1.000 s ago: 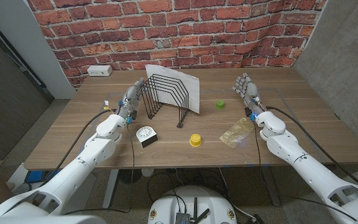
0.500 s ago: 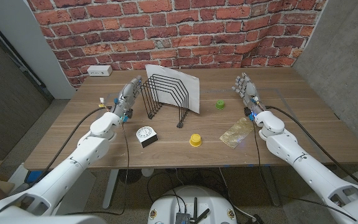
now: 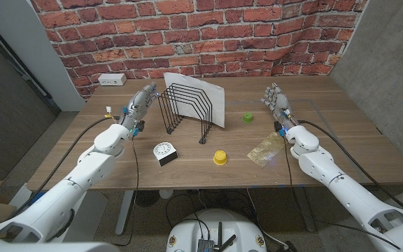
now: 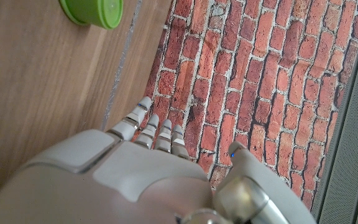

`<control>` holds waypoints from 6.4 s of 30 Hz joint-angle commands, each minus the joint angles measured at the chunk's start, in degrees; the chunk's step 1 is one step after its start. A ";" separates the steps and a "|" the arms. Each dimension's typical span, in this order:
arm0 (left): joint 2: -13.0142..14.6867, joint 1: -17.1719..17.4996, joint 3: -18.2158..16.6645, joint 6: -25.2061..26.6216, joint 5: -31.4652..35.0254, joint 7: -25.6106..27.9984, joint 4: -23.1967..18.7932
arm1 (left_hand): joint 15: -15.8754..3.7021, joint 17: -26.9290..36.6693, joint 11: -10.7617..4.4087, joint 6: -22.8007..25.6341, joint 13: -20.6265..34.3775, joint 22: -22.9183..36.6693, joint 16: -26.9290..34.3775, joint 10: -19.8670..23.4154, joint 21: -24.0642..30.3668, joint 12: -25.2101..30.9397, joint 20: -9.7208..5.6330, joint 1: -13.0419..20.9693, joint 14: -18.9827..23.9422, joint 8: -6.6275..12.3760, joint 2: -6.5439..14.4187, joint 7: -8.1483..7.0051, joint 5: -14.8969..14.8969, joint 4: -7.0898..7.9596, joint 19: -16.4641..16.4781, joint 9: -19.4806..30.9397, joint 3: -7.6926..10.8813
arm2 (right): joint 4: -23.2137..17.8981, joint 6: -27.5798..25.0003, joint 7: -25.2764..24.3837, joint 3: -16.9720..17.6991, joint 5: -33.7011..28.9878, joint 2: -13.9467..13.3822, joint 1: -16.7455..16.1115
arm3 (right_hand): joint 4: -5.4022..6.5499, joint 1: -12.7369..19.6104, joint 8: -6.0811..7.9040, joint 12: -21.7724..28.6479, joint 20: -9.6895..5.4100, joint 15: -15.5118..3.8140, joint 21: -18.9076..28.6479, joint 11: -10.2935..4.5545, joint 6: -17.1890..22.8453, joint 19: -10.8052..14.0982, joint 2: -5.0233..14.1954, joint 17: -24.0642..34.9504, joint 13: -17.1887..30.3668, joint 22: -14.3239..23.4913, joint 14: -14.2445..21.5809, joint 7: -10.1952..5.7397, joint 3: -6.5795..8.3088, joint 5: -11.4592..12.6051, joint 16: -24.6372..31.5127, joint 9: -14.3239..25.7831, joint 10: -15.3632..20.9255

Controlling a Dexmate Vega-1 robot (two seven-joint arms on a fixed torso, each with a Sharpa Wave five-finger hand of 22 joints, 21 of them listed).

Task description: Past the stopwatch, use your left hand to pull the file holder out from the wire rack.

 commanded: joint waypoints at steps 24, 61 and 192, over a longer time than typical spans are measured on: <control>14.74 1.78 -6.11 9.68 9.10 1.84 -17.60 | 0.28 0.07 0.34 0.59 0.27 0.13 -0.14 0.20 -0.59 -0.03 -3.93 0.54 0.10 0.01 -0.63 -0.07 0.10 -1.71 -0.32 0.12 0.61 | 4.06 0.18 3.63 -1.29 0.31 0.91 2.98 | 0.16 -0.11 -0.32 -0.36 -2.13 -0.99 -0.99 0.03 -0.36 0.56 7.17 0.00 0.02 0.19 -0.88 0.25 0.88 -0.83 0.08 0.20 -0.11; 23.89 -18.65 4.31 21.91 28.19 -15.55 -26.59 | -1.48 0.01 -2.74 4.11 0.31 -0.07 0.00 2.80 -0.63 0.32 -6.38 6.91 0.96 0.63 -1.90 -3.57 -0.22 -11.20 -1.51 0.17 3.82 | 3.76 -0.16 3.47 -1.18 0.37 0.64 2.89 | 0.15 -0.16 -0.32 -0.32 -1.93 -0.83 -1.85 0.12 -0.40 0.78 7.09 -0.07 -0.05 0.20 -0.88 0.38 1.27 -1.40 0.12 0.21 0.03; 6.37 -41.18 23.85 14.52 71.56 -41.26 -17.96 | -12.23 0.07 -11.27 42.38 0.29 0.25 0.72 45.71 0.07 1.46 -10.11 44.87 47.29 1.71 -10.42 -4.66 0.52 -11.61 22.78 0.42 -2.13 | 3.03 -0.73 1.94 0.21 0.92 -0.52 1.77 | -0.01 -0.07 -0.18 -0.26 -1.48 -0.59 -4.47 0.22 0.41 2.72 6.92 -0.14 -0.10 0.26 -0.02 0.39 2.32 -2.84 0.52 0.24 0.80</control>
